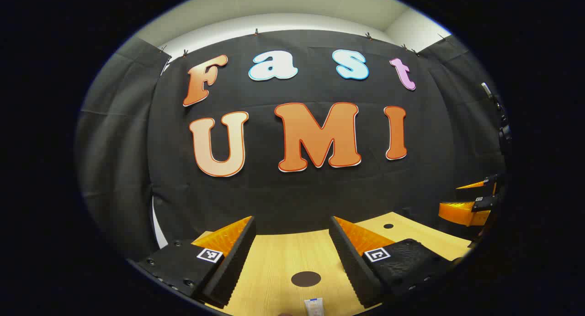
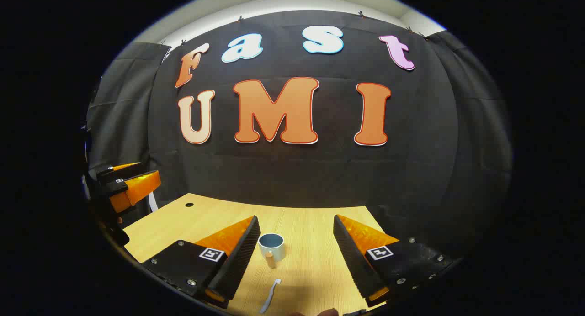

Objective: Put the toothbrush and toothpaste on the desktop into the cup, then pick up the cup and place it on the coaster on the desktop.

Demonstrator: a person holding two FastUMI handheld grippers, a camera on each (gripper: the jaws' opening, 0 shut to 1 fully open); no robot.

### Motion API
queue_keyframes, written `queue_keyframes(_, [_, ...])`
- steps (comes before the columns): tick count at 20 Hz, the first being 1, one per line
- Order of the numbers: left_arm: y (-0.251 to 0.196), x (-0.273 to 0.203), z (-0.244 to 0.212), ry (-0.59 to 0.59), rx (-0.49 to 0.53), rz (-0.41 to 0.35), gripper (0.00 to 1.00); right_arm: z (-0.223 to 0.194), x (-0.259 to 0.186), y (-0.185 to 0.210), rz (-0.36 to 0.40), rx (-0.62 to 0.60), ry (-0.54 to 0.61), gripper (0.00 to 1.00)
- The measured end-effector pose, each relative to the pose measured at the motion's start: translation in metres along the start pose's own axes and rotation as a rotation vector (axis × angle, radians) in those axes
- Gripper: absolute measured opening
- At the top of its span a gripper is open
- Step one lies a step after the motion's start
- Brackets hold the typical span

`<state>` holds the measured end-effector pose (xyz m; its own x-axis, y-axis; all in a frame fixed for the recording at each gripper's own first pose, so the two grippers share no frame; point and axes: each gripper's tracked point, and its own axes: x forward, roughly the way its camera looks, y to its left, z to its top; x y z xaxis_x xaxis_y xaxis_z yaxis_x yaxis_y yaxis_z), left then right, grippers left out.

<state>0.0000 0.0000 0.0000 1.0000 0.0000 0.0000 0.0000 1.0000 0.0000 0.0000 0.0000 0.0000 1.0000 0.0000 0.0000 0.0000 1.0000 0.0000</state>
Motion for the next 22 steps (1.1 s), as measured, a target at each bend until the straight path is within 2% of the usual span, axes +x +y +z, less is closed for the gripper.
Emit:
queue_keyframes(3, [0.004, -0.002, -0.001, -0.007, -0.004, 0.014, 0.96, 0.000, -0.001, 0.002, -0.001, 0.000, -0.002, 0.98])
queue_keyframes(8, [0.008, 0.000, -0.011, 0.019, -0.069, 0.043, 0.99, -0.012, -0.002, 0.004, -0.003, 0.006, 0.009, 0.98])
queue_keyframes(14, [-0.008, -0.001, -0.012, 0.032, -0.084, -0.011, 0.97, -0.028, -0.002, 0.008, 0.002, 0.011, 0.044, 0.98])
queue_keyframes(22, [-0.005, -0.007, -0.027, 0.102, -0.052, -0.011, 0.96, -0.093, 0.007, 0.021, 0.029, 0.038, 0.250, 0.98])
